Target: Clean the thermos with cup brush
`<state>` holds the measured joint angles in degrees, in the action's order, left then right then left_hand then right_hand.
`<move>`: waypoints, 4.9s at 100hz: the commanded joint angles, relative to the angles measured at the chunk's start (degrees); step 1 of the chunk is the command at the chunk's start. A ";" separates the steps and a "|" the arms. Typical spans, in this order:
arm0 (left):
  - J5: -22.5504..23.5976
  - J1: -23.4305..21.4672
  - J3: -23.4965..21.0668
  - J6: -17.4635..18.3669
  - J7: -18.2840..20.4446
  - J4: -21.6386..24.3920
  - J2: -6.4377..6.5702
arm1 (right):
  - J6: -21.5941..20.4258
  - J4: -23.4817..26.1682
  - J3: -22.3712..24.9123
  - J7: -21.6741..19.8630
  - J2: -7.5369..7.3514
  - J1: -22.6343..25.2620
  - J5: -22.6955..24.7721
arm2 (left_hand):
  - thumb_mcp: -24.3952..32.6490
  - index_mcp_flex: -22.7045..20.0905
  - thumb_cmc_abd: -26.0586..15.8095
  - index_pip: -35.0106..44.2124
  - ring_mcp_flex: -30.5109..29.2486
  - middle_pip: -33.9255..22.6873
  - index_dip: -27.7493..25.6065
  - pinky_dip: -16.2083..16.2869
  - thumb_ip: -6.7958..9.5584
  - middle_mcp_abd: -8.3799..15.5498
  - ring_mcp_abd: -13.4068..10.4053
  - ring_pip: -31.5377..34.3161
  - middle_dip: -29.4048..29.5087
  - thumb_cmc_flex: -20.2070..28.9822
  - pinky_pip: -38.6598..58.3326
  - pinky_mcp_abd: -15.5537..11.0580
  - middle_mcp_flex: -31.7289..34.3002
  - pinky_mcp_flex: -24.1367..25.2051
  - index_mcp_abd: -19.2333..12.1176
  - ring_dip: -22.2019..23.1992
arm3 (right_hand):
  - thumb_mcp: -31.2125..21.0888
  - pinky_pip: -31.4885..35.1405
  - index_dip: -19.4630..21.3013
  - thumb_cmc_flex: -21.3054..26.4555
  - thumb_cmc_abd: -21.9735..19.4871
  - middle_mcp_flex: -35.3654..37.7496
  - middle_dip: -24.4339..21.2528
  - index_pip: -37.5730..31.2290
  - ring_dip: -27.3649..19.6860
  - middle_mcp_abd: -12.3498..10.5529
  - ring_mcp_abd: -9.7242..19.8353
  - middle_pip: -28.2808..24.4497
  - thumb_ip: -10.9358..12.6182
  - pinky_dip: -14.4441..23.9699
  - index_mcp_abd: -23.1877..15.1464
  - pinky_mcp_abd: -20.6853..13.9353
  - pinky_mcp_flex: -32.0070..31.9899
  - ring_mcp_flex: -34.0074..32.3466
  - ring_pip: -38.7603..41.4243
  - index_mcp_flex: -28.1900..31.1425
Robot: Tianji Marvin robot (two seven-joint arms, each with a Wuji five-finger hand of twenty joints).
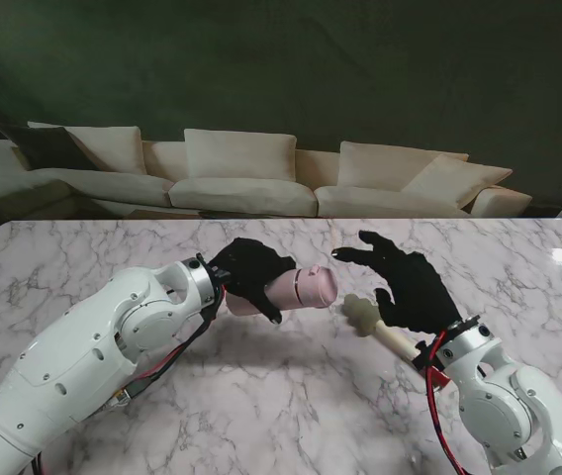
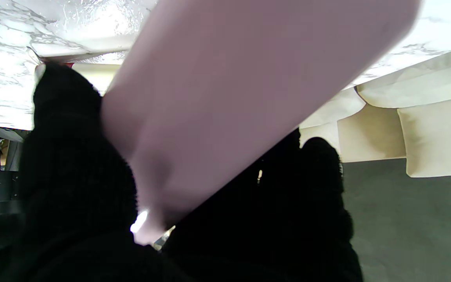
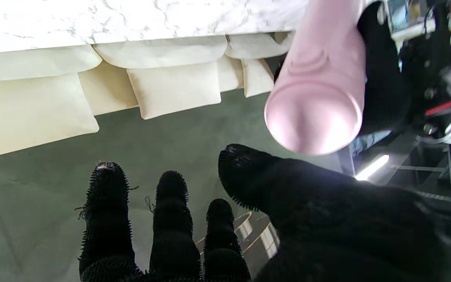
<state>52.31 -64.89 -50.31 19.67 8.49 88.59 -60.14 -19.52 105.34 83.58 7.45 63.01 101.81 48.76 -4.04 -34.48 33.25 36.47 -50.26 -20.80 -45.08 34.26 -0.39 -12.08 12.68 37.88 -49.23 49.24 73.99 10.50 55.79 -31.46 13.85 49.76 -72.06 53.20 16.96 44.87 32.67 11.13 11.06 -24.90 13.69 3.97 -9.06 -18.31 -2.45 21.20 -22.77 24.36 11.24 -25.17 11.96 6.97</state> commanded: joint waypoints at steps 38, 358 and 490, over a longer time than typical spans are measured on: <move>-0.39 0.29 0.48 0.67 0.70 1.11 -0.11 | 0.71 -4.80 -5.77 1.81 -1.40 -5.34 7.91 | 30.90 -4.72 -13.29 9.67 -1.72 -6.54 -3.07 1.33 5.79 4.58 0.72 3.05 -2.06 14.96 2.00 -2.81 3.64 -0.36 -12.87 0.93 | 10.08 11.79 -1.16 -7.13 2.38 -0.85 3.02 18.02 11.68 0.04 6.46 -7.58 -2.18 9.67 -2.58 -1.68 9.85 -12.23 19.62 0.82; -1.56 1.76 3.01 0.16 1.75 -0.05 -0.15 | 26.82 2.52 -16.10 8.39 1.20 -1.98 4.65 | 30.60 -4.56 -13.57 9.59 -1.51 -6.62 -3.25 1.39 5.65 4.62 0.76 3.12 -2.05 15.16 1.96 -2.78 3.40 -0.07 -13.02 0.95 | 46.28 29.87 0.12 -44.96 -25.10 4.20 8.21 3.62 15.34 3.72 -2.36 -20.31 -3.20 13.24 19.33 -0.46 16.85 -16.46 26.78 -2.31; -0.96 1.59 2.26 0.29 1.27 -0.05 -0.15 | 8.23 -2.79 -14.11 6.18 1.33 -4.92 -4.87 | 30.54 -4.55 -13.60 9.57 -1.49 -6.70 -3.31 1.58 5.64 4.70 0.78 3.37 -2.04 15.08 2.17 -2.61 3.43 0.09 -13.03 1.01 | 17.59 34.86 3.28 -15.96 -4.48 29.62 12.68 -21.58 22.21 1.83 10.01 -30.80 -5.08 14.61 14.75 -20.44 52.01 -49.87 38.80 15.43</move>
<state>51.70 -63.74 -48.35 19.79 9.21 87.60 -59.77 -12.19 102.05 70.02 13.69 63.69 96.35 44.09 -4.76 -34.48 33.47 36.64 -50.04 -20.56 -45.16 34.29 -0.42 -12.11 12.83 37.66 -49.01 49.58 74.00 10.75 55.68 -31.22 13.12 49.71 -53.40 85.03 22.30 28.89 32.79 33.56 21.35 -47.34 34.26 11.08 1.63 -44.67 -8.52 34.24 -16.00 5.56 60.27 -71.14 49.69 24.25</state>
